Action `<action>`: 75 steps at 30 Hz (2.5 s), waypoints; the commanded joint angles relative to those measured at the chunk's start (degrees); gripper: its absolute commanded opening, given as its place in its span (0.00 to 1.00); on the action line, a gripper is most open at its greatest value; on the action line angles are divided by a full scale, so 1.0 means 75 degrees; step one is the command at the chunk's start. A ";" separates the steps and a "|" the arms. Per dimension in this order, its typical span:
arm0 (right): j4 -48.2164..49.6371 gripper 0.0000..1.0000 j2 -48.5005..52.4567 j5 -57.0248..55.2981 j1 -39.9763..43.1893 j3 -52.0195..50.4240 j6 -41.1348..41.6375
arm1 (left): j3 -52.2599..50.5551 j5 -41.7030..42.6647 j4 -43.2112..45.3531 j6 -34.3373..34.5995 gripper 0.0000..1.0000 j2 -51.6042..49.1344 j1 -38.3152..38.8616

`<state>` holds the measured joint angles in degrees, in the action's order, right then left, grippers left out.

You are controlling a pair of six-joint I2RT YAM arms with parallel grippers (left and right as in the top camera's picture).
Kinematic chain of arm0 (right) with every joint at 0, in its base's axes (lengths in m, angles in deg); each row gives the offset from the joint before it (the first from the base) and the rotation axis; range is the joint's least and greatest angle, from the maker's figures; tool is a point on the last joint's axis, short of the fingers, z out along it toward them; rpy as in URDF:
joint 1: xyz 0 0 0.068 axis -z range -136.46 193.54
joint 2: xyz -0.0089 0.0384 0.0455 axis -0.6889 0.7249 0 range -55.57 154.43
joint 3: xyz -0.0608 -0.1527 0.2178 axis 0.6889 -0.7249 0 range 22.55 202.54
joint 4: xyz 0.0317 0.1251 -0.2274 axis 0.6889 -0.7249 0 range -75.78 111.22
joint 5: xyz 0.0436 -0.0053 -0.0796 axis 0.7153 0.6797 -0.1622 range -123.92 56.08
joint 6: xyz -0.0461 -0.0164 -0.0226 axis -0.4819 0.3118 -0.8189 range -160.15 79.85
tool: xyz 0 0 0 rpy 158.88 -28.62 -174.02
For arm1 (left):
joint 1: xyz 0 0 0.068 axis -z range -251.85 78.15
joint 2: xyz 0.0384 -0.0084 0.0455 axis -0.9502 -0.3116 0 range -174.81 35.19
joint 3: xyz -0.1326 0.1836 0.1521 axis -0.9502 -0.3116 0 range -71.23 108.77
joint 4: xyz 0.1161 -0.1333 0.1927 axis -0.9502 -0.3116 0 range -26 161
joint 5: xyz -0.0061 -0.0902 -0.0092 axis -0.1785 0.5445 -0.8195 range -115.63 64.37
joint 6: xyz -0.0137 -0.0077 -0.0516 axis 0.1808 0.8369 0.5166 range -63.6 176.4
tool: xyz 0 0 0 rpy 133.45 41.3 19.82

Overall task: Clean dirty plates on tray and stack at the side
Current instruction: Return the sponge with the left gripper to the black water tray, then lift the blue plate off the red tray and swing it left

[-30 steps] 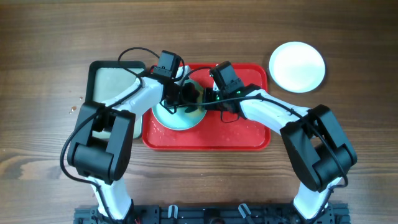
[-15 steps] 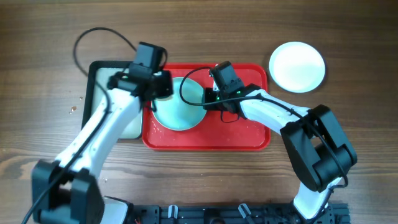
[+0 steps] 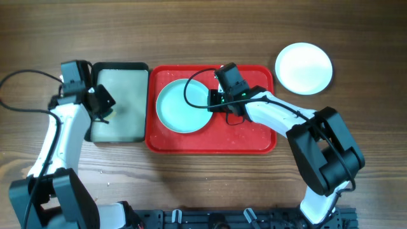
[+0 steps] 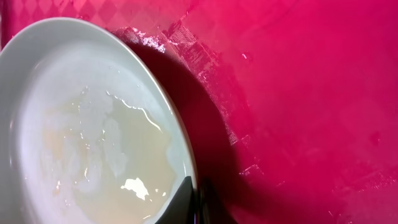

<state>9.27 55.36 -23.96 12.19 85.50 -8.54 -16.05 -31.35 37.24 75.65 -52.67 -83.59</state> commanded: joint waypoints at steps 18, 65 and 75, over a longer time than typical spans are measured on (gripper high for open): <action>0.0192 0.04 -0.1722 -0.3054 -0.0117 0.0863 -0.1993 | -0.0985 0.1929 0.1192 -0.0799 0.04 0.0055 -0.0012; 0.8515 0.05 0.0216 -0.3203 -0.3244 0.0866 -1.1642 | -0.0985 0.0498 0.0959 0.0157 0.04 0.0055 -0.0356; 0.9748 0.05 0.1113 -0.3200 -0.3462 0.0880 -1.3543 | -0.0985 0.0641 0.0956 0.0152 0.04 0.0055 -0.0356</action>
<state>80.94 63.39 -47.79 -13.54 91.36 -112.69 -23.18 -27.26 44.11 76.10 -52.67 -85.89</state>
